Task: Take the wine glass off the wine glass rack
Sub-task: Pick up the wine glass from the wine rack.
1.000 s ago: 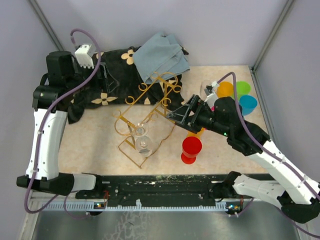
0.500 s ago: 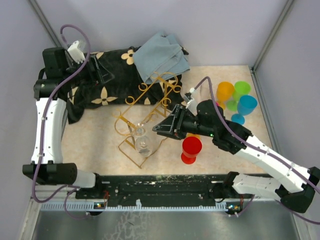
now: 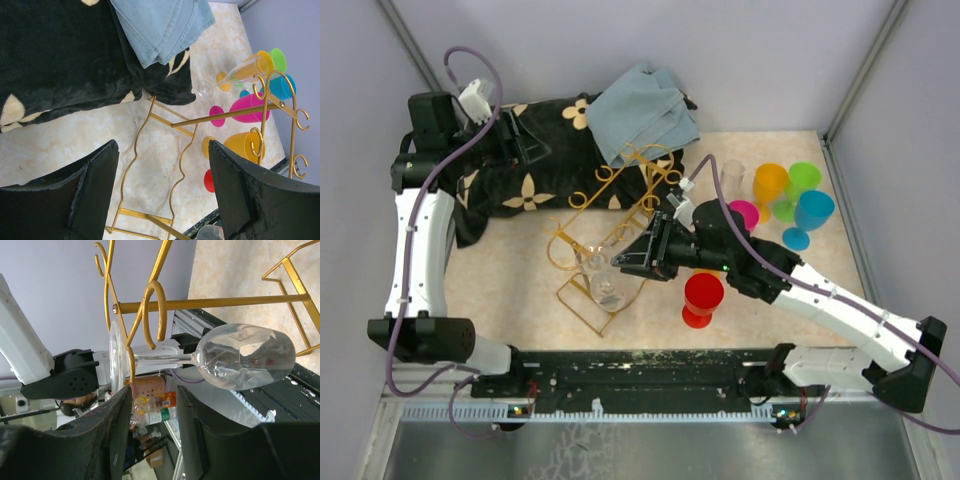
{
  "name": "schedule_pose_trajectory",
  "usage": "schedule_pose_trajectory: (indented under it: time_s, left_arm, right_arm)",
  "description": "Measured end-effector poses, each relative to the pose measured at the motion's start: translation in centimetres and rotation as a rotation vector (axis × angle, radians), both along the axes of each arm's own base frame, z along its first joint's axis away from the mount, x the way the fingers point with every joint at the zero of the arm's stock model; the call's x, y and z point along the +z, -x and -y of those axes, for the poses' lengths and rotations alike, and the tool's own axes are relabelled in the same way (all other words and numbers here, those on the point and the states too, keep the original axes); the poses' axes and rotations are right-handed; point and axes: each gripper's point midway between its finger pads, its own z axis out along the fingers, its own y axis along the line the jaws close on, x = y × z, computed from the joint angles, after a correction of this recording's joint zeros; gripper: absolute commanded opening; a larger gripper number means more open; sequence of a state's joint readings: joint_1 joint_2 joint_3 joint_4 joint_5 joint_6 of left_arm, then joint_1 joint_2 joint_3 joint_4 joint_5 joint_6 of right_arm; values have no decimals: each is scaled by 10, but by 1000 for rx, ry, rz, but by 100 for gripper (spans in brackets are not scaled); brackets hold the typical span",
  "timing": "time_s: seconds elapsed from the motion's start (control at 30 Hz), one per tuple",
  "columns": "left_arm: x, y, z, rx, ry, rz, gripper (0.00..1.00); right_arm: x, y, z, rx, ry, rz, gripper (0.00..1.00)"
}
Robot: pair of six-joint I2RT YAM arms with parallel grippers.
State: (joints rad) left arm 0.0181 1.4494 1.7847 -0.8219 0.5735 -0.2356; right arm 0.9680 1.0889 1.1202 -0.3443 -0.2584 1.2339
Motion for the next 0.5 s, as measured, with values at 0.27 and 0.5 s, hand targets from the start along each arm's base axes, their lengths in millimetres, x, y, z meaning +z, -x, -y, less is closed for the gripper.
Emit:
schedule_pose_trajectory:
  time_s: [0.27, 0.5]
  left_arm:
    - [-2, -1, 3, -21, 12, -10, 77]
    - [-3, -3, 7, -40, 34, -18, 76]
  right_arm:
    - [4, -2, 2, -17, 1, 10, 41]
    - [11, -2, 17, -66, 0, 24, 41]
